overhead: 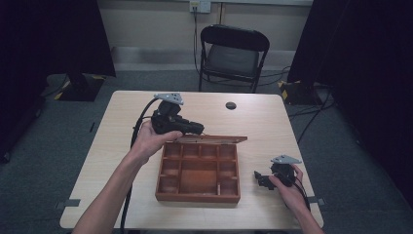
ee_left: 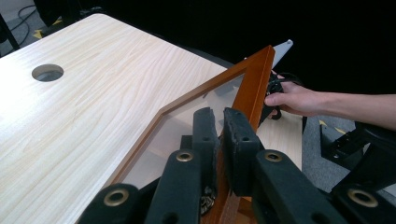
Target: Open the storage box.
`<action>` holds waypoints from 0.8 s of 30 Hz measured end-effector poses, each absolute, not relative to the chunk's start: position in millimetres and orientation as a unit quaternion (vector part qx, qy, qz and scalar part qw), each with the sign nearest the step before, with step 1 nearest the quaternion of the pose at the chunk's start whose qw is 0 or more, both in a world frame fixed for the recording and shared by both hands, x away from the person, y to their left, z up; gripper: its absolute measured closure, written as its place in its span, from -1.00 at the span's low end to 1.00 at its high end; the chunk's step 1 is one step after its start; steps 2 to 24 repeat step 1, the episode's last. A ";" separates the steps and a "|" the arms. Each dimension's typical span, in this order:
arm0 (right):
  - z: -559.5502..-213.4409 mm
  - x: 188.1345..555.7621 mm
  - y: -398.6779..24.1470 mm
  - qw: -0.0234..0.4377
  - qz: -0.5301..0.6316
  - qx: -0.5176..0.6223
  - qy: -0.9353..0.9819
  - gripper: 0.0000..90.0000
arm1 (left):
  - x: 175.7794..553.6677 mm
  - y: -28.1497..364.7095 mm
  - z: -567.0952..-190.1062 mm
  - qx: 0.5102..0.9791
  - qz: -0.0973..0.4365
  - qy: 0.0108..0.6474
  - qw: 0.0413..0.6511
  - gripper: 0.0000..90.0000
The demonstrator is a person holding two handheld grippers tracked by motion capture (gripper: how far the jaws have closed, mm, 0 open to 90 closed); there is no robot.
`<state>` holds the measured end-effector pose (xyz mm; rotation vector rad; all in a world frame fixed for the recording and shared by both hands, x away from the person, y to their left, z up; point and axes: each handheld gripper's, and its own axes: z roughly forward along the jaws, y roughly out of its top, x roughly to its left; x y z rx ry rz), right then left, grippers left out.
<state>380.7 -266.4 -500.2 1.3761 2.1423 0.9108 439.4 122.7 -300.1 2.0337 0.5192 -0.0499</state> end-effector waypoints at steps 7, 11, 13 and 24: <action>-500.2 380.7 -266.4 0.217 0.329 0.497 0.773 -0.82 | 439.4 122.7 -300.1 0.840 -0.020 0.215 0.498 0.86; -500.2 380.7 -266.4 0.217 0.329 0.497 0.773 -0.82 | 439.4 122.7 -300.1 0.840 -0.020 0.215 0.498 0.86; -500.2 380.7 -266.4 0.217 0.329 0.497 0.773 -0.82 | 439.4 122.7 -300.1 0.840 -0.020 0.215 0.498 0.86; -500.2 380.7 -266.4 0.217 0.329 0.497 0.773 -0.82 | 439.4 122.7 -300.1 0.840 -0.020 0.215 0.498 0.86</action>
